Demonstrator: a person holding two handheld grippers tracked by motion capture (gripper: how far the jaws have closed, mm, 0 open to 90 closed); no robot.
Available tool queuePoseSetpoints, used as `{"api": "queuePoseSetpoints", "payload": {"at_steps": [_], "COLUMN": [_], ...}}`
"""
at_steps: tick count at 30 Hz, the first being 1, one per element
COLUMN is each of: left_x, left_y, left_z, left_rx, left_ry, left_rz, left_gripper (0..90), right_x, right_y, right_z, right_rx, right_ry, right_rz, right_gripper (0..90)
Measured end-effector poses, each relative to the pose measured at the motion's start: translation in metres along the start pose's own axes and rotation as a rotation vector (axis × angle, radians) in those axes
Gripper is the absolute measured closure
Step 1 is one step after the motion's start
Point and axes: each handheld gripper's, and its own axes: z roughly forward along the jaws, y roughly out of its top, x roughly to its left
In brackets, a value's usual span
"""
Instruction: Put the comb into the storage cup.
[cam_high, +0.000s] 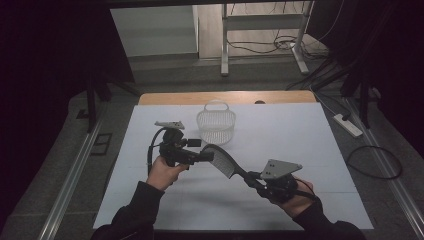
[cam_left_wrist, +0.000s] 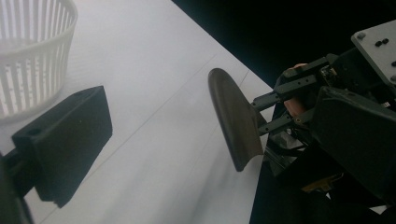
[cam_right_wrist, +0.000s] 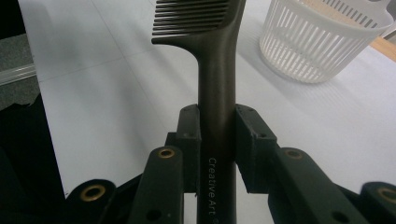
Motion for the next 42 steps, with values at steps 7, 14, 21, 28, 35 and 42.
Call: {"api": "queuePoseSetpoints", "payload": {"at_steps": [7, 14, 21, 28, 35, 42], "left_x": [0.0023, 0.006, 0.007, 0.009, 0.0092, 0.008], "left_y": [-0.0001, -0.0011, -0.0021, -0.0053, -0.007, -0.0065], "left_z": [-0.0053, -0.0064, -0.0055, -0.0045, -0.0038, -0.0065], "left_rx": [-0.017, -0.018, -0.017, -0.039, -0.064, -0.082], "left_ry": [-0.035, -0.102, -0.14, -0.192, -0.205, -0.184], "left_rz": [-0.05, -0.106, -0.155, -0.193, -0.207, -0.201], "left_gripper": [36.9, 64.3, 79.2, 85.7, 86.1, 86.1], "right_x": [0.0001, 0.0002, 0.0006, 0.0029, 0.002, -0.0003], "right_y": [-0.0001, -0.0002, -0.0005, -0.0014, -0.0022, -0.0024], "right_z": [0.0001, 0.0001, 0.0003, 0.0023, 0.0032, 0.0037], "right_rx": [0.0, -0.001, 0.001, 0.01, 0.003, -0.004], "right_ry": [-0.007, -0.015, -0.02, -0.052, -0.053, -0.054], "right_rz": [-0.005, -0.011, -0.019, -0.052, -0.054, -0.035], "right_gripper": [72.2, 72.1, 72.1, 71.9, 71.0, 62.3]}}
